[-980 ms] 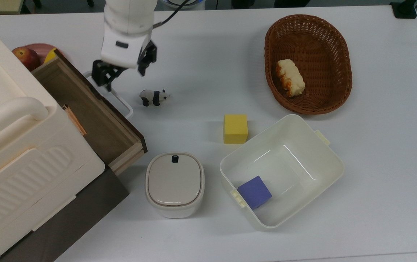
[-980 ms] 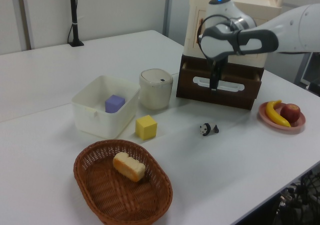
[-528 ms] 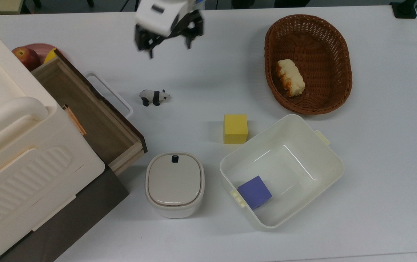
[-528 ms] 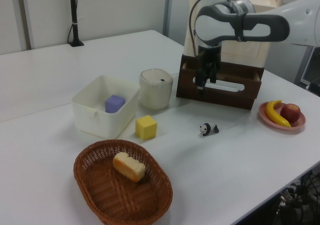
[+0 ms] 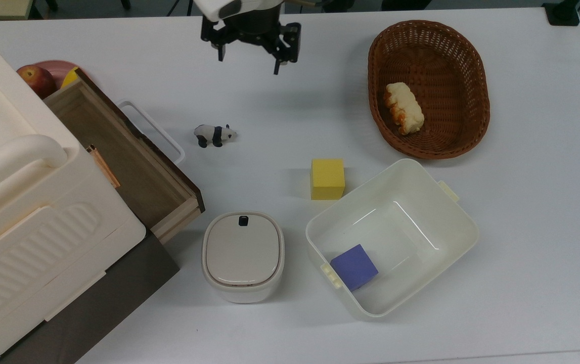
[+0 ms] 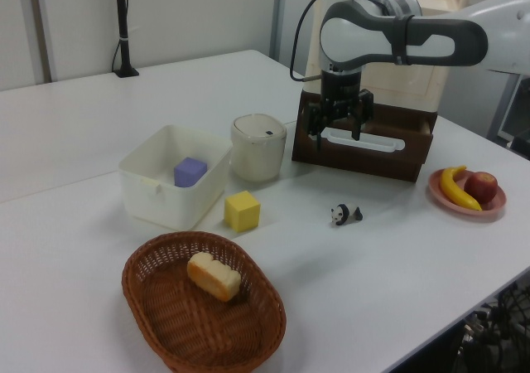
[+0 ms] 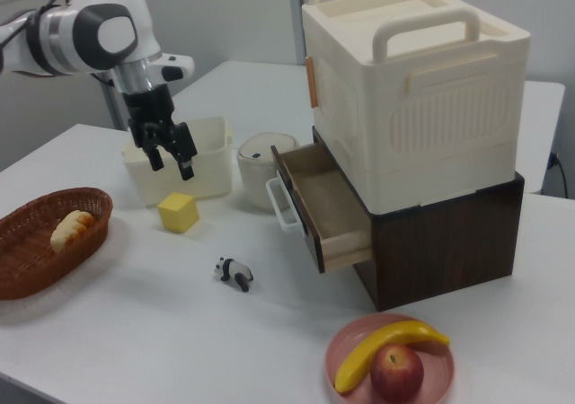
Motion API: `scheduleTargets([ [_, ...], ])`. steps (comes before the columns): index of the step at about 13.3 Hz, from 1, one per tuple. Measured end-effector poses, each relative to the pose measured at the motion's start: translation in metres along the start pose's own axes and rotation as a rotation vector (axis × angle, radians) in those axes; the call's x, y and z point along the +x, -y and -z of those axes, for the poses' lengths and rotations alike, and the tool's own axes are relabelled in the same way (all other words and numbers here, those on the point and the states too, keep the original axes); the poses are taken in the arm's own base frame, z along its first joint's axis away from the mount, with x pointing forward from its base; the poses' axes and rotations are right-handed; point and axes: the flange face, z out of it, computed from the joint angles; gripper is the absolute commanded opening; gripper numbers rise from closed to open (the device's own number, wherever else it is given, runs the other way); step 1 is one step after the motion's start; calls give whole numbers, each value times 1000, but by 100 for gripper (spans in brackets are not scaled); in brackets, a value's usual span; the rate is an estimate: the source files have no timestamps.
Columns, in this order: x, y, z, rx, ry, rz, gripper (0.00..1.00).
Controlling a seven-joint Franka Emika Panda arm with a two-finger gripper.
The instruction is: Slide open the drawer
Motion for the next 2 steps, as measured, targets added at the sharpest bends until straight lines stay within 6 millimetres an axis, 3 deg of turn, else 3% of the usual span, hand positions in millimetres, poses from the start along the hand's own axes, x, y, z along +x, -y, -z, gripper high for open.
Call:
scheduleTargets([
  [2,6,-16,3,5,-8,-34,100],
])
